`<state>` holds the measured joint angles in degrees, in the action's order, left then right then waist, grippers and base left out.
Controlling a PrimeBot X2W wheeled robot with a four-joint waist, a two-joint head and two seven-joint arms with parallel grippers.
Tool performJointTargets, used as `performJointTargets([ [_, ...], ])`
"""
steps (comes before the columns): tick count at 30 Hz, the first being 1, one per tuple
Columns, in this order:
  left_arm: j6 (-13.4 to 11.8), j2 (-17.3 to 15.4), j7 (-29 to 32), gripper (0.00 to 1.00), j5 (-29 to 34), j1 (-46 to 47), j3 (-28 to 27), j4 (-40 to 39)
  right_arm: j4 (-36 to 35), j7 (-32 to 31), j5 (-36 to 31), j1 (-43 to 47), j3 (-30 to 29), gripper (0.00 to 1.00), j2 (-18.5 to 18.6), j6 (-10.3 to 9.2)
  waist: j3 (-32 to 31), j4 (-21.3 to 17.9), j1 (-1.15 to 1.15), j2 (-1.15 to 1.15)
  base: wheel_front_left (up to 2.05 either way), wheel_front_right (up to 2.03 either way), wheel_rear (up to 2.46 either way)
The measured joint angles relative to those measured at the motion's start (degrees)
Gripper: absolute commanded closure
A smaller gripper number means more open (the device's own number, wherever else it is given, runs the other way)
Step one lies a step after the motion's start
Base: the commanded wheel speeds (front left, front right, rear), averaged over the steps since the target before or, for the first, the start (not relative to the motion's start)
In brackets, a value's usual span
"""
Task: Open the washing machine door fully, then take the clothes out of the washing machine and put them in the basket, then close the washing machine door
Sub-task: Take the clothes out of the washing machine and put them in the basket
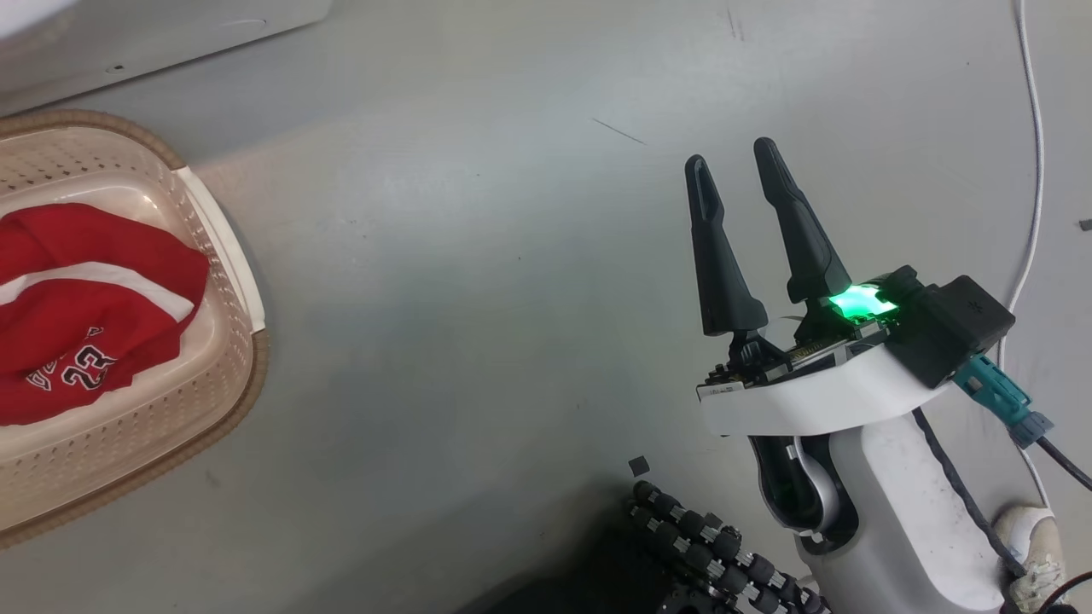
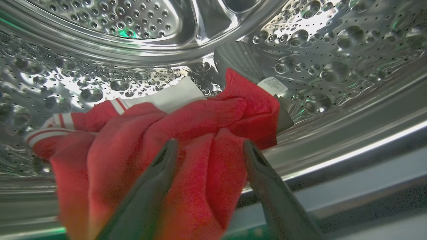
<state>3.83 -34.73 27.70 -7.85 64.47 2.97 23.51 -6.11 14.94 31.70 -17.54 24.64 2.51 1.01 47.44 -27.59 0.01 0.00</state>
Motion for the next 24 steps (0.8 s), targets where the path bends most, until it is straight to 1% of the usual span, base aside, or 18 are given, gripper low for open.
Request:
performJointTargets([
  [3, 0.05, -0.59, 1.24, 0.0, 0.49, 1.08, 0.24, 0.46, 0.07, 0.0, 0.0, -0.08, 0.46, 0.0, 0.01, 0.0, 1.27, -0.54, 0.0, 0.0, 0.0, 0.0, 0.0],
  [4, 0.05, -1.68, 2.38, 0.0, 0.93, 2.33, 0.26, 0.58, 0.15, 0.0, 0.02, -0.35, 1.3, 0.0, -0.02, 0.0, 1.89, -0.81, 0.0, 0.0, 0.0, 0.0, 0.0],
  [6, -0.04, -2.59, 3.5, 0.0, 1.75, 3.37, 0.18, 1.33, 0.21, 0.0, 0.05, -0.9, 1.69, 0.0, -0.07, 0.0, 2.24, -1.08, 0.0, 0.0, 0.0, 0.0, 0.0],
  [8, -1.31, -2.54, 5.48, 0.0, 2.05, 4.06, -0.21, 1.94, 0.21, 0.0, 0.08, -1.1, 1.78, 0.0, -0.09, -0.15, 2.37, -1.27, 0.0, 0.0, 0.0, 0.0, 0.0],
  [9, -1.62, -2.49, 6.34, 0.05, 2.12, 4.36, -0.21, 2.07, 0.21, 0.0, 0.1, -1.1, 1.82, 0.0, -0.08, -0.16, 2.37, -1.29, 0.0, 0.0, 0.0, 0.0, 0.0],
  [11, -2.12, -2.26, 7.87, 0.61, 2.32, 4.91, -0.2, 2.36, 0.23, 0.0, 0.27, -1.1, 2.03, 0.0, -0.08, -0.16, 2.31, -1.27, 0.0, 0.0, 0.0, 0.0, 0.0],
  [12, -2.16, -2.15, 8.37, 1.0, 2.37, 5.12, -0.12, 2.46, 0.27, 0.0, 0.33, -1.1, 2.14, 0.0, -0.09, -0.16, 2.27, -1.24, -0.01, 0.0, 0.0, 0.0, 0.0],
  [17, -2.27, -1.88, 9.54, 1.0, 3.5, 5.55, 1.22, 1.99, 0.49, 0.0, 0.27, -1.61, 2.37, 0.0, -0.08, -0.16, 2.03, -0.95, 0.0, 0.0, 0.0, 0.0, 0.0],
  [22, -2.53, 0.37, 9.35, 1.0, 2.87, 5.73, 1.11, 1.53, 0.94, -0.01, -1.08, -2.56, 2.48, 0.0, -0.08, -0.16, 1.85, -0.6, 0.0, 0.0, 0.0, 0.0, 0.0],
  [24, -2.78, 1.49, 8.08, 1.0, 2.72, 5.73, 1.13, 1.03, 1.16, 0.0, -1.63, -2.82, 2.45, 0.0, -0.08, -0.16, 1.72, -0.41, 0.0, 0.0, 0.0, 0.0, 0.0],
])
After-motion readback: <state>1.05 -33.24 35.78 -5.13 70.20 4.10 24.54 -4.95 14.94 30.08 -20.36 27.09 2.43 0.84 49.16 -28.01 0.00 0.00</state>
